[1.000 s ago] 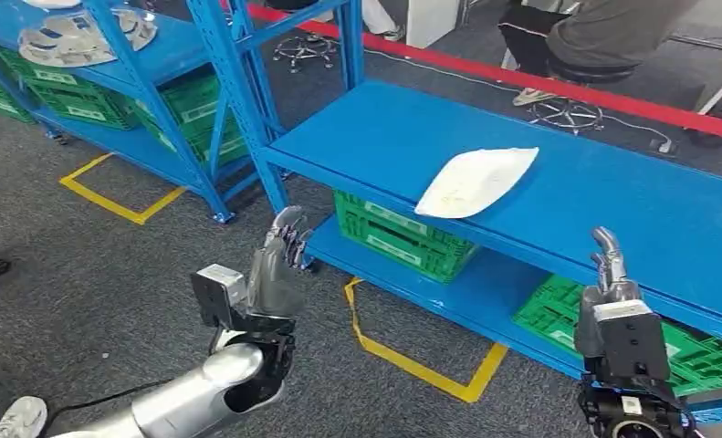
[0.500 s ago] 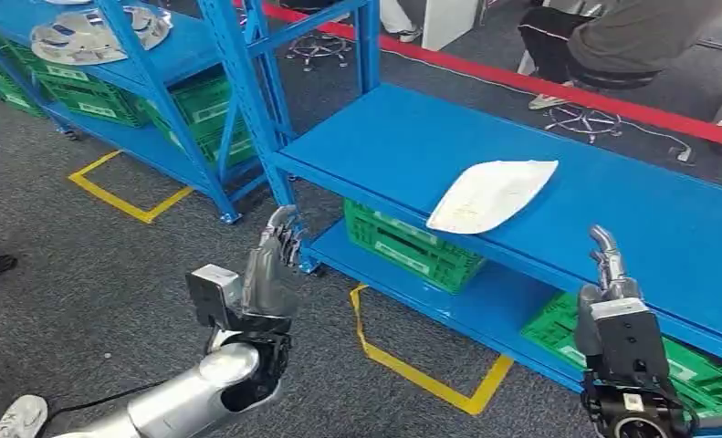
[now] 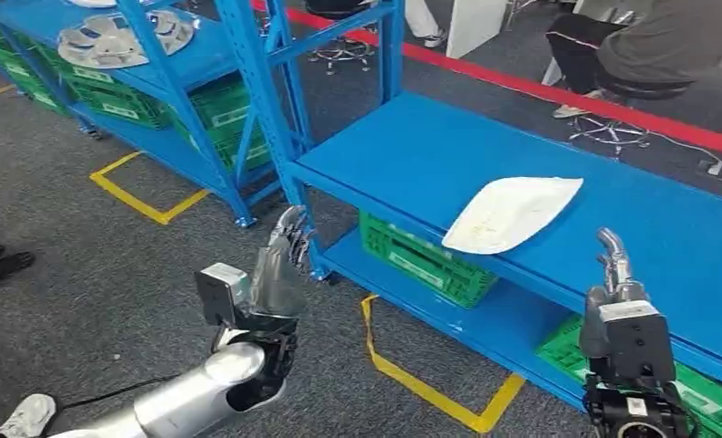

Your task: Take the parts from the cabinet and place them on the table.

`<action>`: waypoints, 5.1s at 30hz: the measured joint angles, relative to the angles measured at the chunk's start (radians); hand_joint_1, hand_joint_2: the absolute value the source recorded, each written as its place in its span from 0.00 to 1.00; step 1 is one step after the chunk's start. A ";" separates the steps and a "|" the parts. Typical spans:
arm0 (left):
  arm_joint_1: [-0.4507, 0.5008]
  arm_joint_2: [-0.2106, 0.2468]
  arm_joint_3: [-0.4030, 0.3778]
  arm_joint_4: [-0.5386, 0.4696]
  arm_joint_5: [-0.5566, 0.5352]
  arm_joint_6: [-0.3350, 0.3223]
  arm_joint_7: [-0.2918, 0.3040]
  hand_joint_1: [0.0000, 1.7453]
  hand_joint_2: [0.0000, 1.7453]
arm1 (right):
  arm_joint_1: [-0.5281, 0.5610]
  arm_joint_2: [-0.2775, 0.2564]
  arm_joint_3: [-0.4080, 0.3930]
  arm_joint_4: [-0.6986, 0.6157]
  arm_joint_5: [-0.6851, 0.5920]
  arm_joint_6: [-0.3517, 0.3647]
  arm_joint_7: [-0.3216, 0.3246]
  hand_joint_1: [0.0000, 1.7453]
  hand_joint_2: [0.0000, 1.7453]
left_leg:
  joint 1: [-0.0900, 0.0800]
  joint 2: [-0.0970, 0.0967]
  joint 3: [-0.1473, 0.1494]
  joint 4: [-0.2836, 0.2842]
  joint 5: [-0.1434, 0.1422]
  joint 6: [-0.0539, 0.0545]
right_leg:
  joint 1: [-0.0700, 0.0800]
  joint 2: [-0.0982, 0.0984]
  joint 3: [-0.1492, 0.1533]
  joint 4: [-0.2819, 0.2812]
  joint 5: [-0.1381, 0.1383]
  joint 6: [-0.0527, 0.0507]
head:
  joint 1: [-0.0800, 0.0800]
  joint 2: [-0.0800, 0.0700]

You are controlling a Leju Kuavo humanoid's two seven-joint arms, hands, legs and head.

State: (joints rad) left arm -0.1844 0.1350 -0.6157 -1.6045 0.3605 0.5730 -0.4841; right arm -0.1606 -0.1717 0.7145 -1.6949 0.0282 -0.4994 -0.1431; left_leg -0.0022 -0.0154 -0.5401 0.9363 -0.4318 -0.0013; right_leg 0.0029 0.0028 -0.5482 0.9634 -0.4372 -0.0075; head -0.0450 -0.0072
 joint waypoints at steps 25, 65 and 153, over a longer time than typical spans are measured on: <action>0.000 -0.005 0.000 0.000 0.009 0.002 -0.005 0.00 0.00 | 0.010 0.000 -0.005 -0.004 0.006 -0.015 0.005 0.00 0.00 | 0.006 0.006 -0.001 -0.006 0.012 0.024 | -0.013 0.001 -0.082 0.175 -0.047 0.030 | -0.003 0.000; 0.002 0.000 0.000 0.000 -0.010 -0.008 0.010 0.00 0.00 | -0.128 -0.032 0.030 0.144 0.122 0.362 0.327 0.00 1.00 | -0.004 0.005 -0.060 -0.001 0.053 0.007 | -0.005 0.005 0.050 -0.025 -0.031 0.004 | -0.015 0.000; -0.003 0.006 0.000 -0.001 0.005 -0.001 -0.008 0.00 0.00 | -0.335 -0.065 0.283 0.212 0.158 0.596 0.276 0.00 1.00 | -0.001 0.005 -0.059 -0.002 0.053 0.007 | -0.003 0.005 0.050 -0.025 -0.031 0.003 | -0.016 0.000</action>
State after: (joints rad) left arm -0.1874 0.1411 -0.6157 -1.6052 0.3658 0.5722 -0.4921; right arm -0.4956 -0.2369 0.9975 -1.4824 0.1862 0.0969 0.1328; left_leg -0.0029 -0.0103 -0.5991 0.9348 -0.3792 0.0055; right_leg 0.0001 0.0076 -0.4978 0.9382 -0.4686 -0.0043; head -0.0607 -0.0072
